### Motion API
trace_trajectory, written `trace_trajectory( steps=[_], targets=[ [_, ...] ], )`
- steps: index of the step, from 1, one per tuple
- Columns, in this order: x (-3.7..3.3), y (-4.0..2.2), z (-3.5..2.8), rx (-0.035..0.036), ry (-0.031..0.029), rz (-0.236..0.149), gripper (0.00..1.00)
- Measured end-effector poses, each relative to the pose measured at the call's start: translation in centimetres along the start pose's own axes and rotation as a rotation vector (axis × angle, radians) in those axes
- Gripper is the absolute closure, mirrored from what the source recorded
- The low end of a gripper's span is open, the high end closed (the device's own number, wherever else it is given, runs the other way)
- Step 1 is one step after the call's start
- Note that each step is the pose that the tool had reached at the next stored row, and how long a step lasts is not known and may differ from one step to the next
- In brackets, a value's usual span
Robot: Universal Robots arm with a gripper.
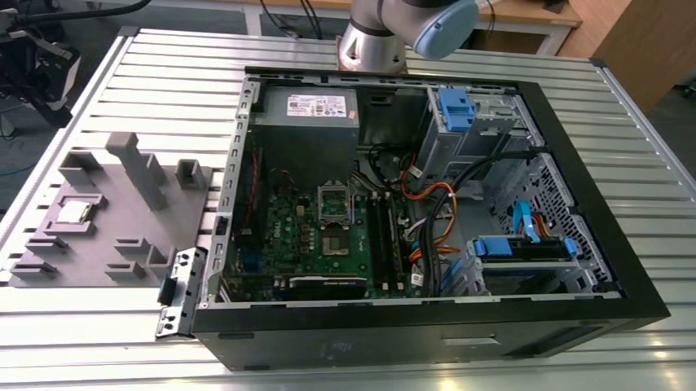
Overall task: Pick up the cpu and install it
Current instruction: 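Reach for the cpu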
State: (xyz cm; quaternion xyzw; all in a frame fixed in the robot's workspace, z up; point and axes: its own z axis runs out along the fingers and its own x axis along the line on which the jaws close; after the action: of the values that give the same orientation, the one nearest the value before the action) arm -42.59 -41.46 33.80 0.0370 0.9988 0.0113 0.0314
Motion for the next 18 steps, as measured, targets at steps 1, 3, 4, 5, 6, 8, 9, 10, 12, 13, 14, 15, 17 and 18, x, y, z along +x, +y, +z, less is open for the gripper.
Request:
trace_trajectory(
  steps=[1, 3, 4, 5, 6, 8, 9, 10, 12, 13, 14, 15, 17, 18],
  targets=[
    [0.01, 0.00, 0.00, 0.0001, 0.0000, 0.000, 0.89],
    [0.01, 0.01, 0.00, 0.0000, 0.0000, 0.000, 0.89],
    [0.01, 0.00, 0.01, 0.0002, 0.0001, 0.000, 0.89],
    [0.02, 0.00, 0.03, 0.0005, 0.0045, 0.000, 0.89],
    [0.02, 0.00, 0.07, 0.0012, 0.0162, 0.000, 0.89],
    [0.02, -0.01, 0.14, 0.0035, 0.0458, 0.001, 0.89],
    [0.02, -0.02, 0.19, 0.0045, 0.0587, 0.001, 0.89],
    [0.03, -0.02, 0.21, 0.0051, 0.0681, 0.002, 0.89],
    [0.03, -0.01, 0.22, 0.0053, 0.0714, 0.002, 0.89],
    [0.03, -0.01, 0.21, 0.0055, 0.0732, 0.002, 0.89],
    [0.03, -0.01, 0.20, 0.0057, 0.0750, 0.002, 0.89],
    [0.03, -0.02, 0.21, 0.0058, 0.0755, 0.002, 0.89],
    [0.05, -0.03, 0.33, 0.0057, 0.0748, 0.002, 0.89],
    [0.09, -0.07, 0.41, 0.0057, 0.0746, 0.002, 0.89]
  ],
)
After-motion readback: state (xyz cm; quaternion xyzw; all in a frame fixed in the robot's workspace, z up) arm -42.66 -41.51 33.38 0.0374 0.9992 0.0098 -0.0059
